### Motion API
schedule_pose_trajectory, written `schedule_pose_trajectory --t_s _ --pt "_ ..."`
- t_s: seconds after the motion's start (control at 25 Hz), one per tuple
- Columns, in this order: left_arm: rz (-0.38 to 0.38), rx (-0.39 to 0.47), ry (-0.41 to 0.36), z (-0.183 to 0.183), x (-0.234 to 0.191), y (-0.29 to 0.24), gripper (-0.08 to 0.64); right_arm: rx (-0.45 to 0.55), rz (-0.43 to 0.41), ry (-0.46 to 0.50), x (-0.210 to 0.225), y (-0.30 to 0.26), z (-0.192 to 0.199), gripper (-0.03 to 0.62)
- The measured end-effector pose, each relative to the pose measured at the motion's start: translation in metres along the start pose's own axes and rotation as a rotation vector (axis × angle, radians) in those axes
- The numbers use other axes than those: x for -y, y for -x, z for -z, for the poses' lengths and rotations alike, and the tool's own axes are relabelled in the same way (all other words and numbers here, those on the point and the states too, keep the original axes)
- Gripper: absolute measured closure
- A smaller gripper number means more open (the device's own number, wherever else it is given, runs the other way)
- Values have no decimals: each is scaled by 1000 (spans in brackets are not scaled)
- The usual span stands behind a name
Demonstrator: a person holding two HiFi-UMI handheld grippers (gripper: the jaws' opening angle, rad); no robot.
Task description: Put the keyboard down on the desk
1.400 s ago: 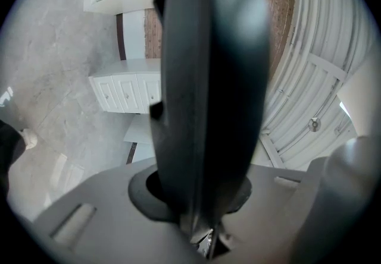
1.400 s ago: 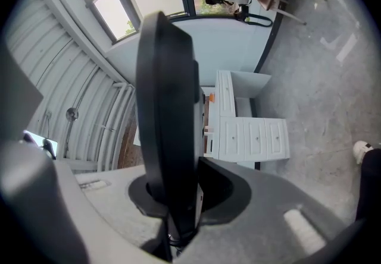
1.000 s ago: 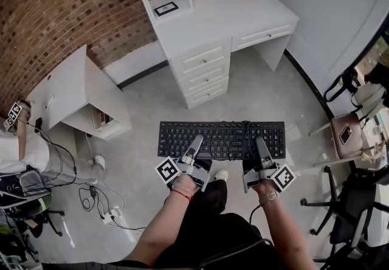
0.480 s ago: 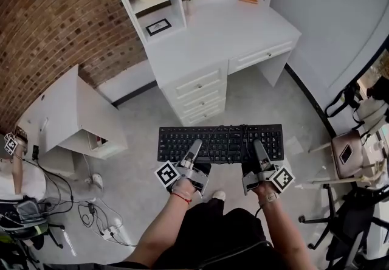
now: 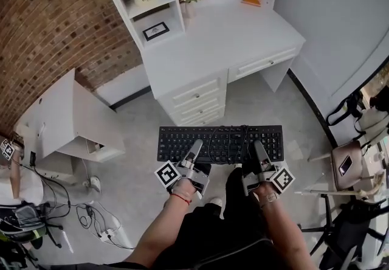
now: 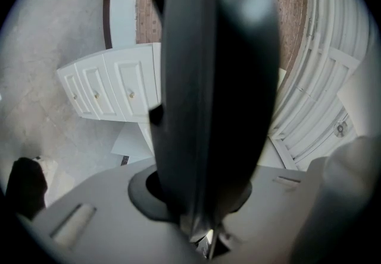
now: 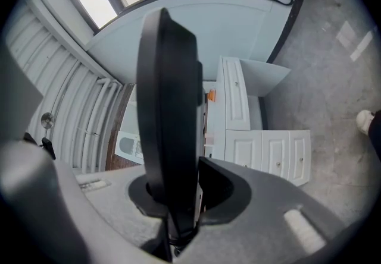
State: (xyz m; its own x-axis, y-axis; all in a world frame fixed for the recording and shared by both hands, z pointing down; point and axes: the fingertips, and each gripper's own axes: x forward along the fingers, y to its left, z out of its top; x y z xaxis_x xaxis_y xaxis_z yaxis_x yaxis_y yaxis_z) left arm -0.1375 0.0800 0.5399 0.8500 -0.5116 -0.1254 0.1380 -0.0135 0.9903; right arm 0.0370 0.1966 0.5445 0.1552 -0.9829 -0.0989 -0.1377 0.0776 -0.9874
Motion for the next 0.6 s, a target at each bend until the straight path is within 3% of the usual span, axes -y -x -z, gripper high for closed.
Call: schedule_pose_trajectory --t_s 0.6 --pt "2 162 -10 -36 -12 -126 494 -179 -9 -25 20 -145 -84 529"
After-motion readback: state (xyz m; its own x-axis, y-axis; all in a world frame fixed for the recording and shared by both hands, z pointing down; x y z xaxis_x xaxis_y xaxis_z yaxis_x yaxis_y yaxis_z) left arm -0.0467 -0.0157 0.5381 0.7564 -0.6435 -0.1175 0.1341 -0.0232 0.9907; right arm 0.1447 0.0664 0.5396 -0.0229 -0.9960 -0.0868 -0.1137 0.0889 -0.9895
